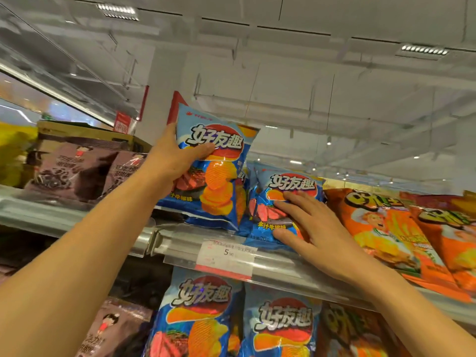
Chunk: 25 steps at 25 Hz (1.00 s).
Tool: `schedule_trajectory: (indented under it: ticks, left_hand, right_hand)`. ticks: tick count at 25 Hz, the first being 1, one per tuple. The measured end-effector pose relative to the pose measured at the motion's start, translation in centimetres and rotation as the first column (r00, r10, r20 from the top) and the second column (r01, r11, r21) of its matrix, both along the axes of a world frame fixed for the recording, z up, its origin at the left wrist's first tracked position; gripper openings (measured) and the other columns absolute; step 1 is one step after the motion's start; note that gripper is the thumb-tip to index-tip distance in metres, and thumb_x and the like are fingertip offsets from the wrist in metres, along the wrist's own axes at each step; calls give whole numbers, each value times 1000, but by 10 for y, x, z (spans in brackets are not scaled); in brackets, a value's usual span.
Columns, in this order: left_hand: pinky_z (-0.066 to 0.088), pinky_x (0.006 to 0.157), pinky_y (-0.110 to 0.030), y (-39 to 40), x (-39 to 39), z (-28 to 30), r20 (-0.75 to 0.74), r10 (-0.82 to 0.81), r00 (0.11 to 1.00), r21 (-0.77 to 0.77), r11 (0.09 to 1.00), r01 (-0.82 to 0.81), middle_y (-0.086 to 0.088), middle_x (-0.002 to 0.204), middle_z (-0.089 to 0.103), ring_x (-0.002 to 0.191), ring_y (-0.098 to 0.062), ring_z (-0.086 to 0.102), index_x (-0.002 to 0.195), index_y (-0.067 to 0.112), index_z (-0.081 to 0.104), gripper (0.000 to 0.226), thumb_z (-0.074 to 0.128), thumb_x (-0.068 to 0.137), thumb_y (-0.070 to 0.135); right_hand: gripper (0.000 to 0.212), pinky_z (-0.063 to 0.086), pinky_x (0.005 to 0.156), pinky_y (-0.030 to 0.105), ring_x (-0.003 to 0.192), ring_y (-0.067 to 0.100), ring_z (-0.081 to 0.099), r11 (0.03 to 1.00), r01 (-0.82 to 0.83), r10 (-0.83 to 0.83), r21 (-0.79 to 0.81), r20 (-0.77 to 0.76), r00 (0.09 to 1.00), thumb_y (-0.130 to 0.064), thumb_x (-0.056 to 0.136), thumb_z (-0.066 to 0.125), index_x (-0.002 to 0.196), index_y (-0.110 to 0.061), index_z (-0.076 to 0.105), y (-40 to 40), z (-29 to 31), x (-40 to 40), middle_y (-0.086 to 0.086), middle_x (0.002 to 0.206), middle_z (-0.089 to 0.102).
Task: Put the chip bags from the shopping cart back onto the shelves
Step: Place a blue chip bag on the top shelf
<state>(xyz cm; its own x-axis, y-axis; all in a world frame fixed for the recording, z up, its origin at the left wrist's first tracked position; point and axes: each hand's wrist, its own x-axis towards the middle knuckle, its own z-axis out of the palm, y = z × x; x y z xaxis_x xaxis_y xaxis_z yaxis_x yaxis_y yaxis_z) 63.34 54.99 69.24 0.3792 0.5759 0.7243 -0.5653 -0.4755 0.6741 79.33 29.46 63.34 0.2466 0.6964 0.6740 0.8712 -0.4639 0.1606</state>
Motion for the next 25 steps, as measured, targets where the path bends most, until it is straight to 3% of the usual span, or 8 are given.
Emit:
schedule_trajectory:
  ticks: [7,13,14,16,18,20,23,25]
  left_hand:
    - [55,43,-27,5,36,-30,-223,-206,953,-173,970,169,-14,99,76,59,-17,71,126,13,58,47,79,86,24]
    - [56,50,-18,5,31,-45,-275,-142,951,-181,979,93,3,96,71,63,-6,71,129,16,53,55,77,86,40]
    - [56,56,-17,3,26,-48,-273,-104,957,-131,989,70,3,103,69,69,-3,71,135,18,49,61,76,86,42]
    - [55,95,-30,-1,20,-64,-244,199,949,174,972,-159,-2,133,56,113,-12,62,150,25,35,79,75,85,46]
    - [34,117,-44,-17,18,-86,-71,580,811,502,724,-474,-3,153,35,143,-22,31,155,29,30,79,66,88,52]
    - [26,119,-50,-36,21,-104,36,685,728,662,529,-531,-1,159,34,150,-27,23,152,30,39,64,47,94,56]
    - [7,125,-51,-48,26,-119,-48,681,731,756,503,-419,8,162,33,154,-18,19,155,31,37,70,18,96,63]
    - [9,125,-55,-46,26,-124,-12,704,710,799,433,-416,13,158,40,153,-15,23,148,33,49,65,19,98,63]
  right_hand:
    - [75,19,126,39,154,7,17,1000,-16,16,6,27,999,-82,88,26,153,-45,34,-1,-3,4,-19,164,27]
    - [76,18,123,52,140,0,35,999,49,-49,-2,10,999,-89,79,23,142,-52,46,-3,8,-7,-26,148,44]
    - [72,23,120,52,134,1,42,999,47,-47,19,7,999,-89,80,28,137,-51,52,-2,15,-11,-26,140,51]
    - [55,37,110,44,124,6,52,991,-53,58,122,-41,997,-76,88,45,130,-43,61,6,32,-21,-20,129,60]
    - [41,41,99,32,121,11,55,970,-174,180,167,-23,983,-53,95,55,131,-35,61,29,52,-31,-12,129,61]
    - [37,41,102,33,125,16,53,977,-204,201,61,44,979,-37,102,53,137,-27,58,62,72,-36,-3,136,59]
    - [37,38,111,40,133,25,50,982,-155,160,-109,40,986,-24,107,47,142,-19,55,120,100,-35,7,144,56]
    - [38,38,112,39,135,28,49,983,-119,116,-139,-23,993,-23,109,40,144,-17,52,148,112,-27,10,149,53]
